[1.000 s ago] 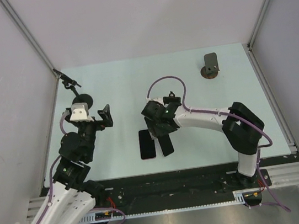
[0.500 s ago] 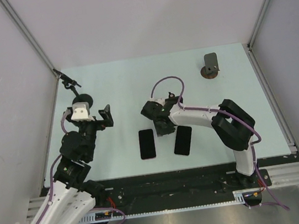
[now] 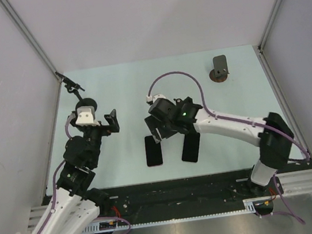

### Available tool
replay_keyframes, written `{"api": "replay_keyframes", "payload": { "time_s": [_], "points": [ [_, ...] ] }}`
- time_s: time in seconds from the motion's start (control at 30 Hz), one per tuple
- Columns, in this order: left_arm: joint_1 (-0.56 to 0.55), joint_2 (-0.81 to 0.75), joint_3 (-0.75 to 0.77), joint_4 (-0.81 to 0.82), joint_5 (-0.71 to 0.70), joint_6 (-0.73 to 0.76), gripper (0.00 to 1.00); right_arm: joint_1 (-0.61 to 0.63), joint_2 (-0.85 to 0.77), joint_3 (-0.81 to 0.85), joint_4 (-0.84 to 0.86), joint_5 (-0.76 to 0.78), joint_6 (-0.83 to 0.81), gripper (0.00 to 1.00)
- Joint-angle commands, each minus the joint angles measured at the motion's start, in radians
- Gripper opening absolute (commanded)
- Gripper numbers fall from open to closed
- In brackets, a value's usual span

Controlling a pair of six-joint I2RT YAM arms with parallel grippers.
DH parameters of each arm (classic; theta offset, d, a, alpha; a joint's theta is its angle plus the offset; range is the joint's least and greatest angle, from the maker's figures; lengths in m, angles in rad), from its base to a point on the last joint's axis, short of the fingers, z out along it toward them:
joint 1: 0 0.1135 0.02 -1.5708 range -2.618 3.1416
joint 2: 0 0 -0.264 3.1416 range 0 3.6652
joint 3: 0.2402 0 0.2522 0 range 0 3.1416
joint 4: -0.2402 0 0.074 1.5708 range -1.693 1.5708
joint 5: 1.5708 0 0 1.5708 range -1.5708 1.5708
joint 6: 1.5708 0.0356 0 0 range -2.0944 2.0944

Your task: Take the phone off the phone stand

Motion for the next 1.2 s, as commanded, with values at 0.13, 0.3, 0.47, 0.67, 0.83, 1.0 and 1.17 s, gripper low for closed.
{"api": "replay_keyframes", "payload": {
  "time_s": [0.13, 0.3, 0.47, 0.67, 0.83, 1.0, 1.17],
  "points": [
    [0.004, 0.020, 0.000, 0.016, 0.024, 0.013, 1.00, -0.046, -0.222, 0.162, -0.069, -0.101, -0.257, 0.77],
    [0.004, 0.025, 0.000, 0.016, 0.029, 0.014, 1.00, -0.153, -0.273, 0.196, -0.181, -0.104, -0.321, 0.77],
    [0.006, 0.025, 0.000, 0.016, 0.032, 0.019, 1.00, -0.367, -0.352, 0.138, -0.179, -0.228, -0.441, 0.75],
    [0.004, 0.028, 0.000, 0.016, 0.043, 0.022, 1.00, -0.537, -0.345, 0.072, -0.169, -0.430, -0.614, 0.69],
    [0.006, 0.029, -0.002, 0.016, 0.044, 0.027, 1.00, -0.584, -0.280, 0.067, -0.163, -0.527, -0.688, 0.64],
    [0.006, 0.032, -0.002, 0.016, 0.046, 0.030, 1.00, -0.591, -0.213, 0.067, -0.117, -0.572, -0.722, 0.57],
    [0.006, 0.034, -0.002, 0.018, 0.047, 0.034, 1.00, -0.588, -0.153, 0.073, -0.064, -0.581, -0.728, 0.53]
  ]
}}
